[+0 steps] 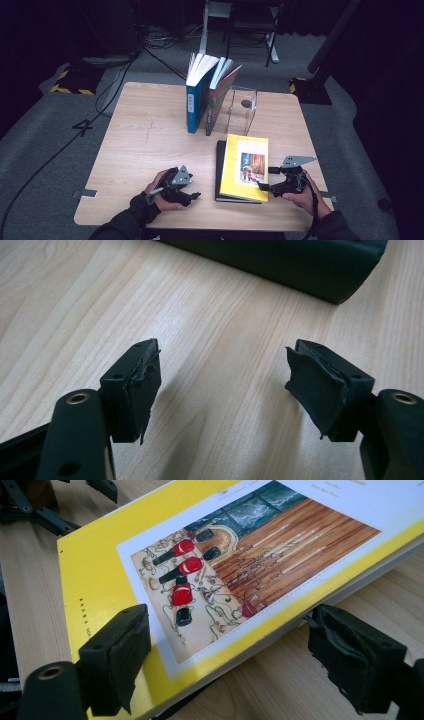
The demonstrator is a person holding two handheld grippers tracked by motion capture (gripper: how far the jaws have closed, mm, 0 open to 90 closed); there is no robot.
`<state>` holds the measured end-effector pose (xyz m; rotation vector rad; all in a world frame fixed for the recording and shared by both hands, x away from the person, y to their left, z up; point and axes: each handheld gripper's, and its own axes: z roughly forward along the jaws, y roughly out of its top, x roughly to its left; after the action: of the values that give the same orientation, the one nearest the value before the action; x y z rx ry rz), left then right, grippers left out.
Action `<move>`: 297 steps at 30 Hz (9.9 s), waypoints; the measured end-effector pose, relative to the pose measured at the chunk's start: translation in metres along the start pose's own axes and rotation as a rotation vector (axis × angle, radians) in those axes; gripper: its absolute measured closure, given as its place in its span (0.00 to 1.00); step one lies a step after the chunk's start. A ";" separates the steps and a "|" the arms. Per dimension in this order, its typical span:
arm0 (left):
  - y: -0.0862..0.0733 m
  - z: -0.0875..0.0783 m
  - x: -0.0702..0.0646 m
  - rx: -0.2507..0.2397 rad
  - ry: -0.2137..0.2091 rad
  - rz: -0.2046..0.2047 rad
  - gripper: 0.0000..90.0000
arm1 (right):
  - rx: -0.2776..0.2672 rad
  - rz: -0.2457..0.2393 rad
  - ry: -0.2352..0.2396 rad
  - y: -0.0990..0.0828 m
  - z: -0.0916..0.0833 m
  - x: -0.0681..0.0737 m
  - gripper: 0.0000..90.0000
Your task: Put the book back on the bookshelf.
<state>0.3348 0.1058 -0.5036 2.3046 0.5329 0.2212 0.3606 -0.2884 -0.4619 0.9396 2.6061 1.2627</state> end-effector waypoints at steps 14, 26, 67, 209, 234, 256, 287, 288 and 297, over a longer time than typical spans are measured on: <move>0.002 0.003 0.003 0.007 -0.012 -0.014 0.27 | -0.023 -0.090 -0.018 0.026 0.004 0.007 0.30; 0.003 0.004 0.004 0.009 -0.020 0.002 0.28 | 0.019 -0.049 0.035 0.042 0.028 0.002 0.53; 0.064 0.025 0.056 -0.084 0.041 -0.114 0.67 | -0.147 -0.203 0.067 0.036 0.018 0.030 0.82; 0.099 0.006 -0.018 -0.398 -0.092 0.057 0.79 | -0.353 -0.247 -0.200 0.022 -0.016 0.025 0.49; 0.151 -0.025 -0.017 -0.501 -0.062 0.026 0.63 | -0.343 -0.258 -0.233 0.023 -0.011 0.031 0.52; 0.192 -0.031 -0.022 -0.442 -0.032 0.096 0.65 | -0.327 -0.265 -0.232 0.024 -0.011 0.032 0.48; 0.188 -0.037 -0.014 -0.453 0.040 0.081 0.82 | -0.276 -0.262 -0.241 0.016 -0.015 0.025 0.46; 0.187 -0.038 -0.012 -0.455 0.045 0.075 0.82 | -0.272 -0.263 -0.243 0.015 -0.015 0.024 0.46; 0.179 -0.046 0.001 -0.453 0.104 0.030 0.82 | -0.246 -0.229 -0.286 0.001 -0.026 0.013 0.44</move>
<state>0.3769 0.0217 -0.3448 1.8678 0.4465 0.4319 0.3422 -0.2982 -0.4425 0.6969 2.2067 1.2479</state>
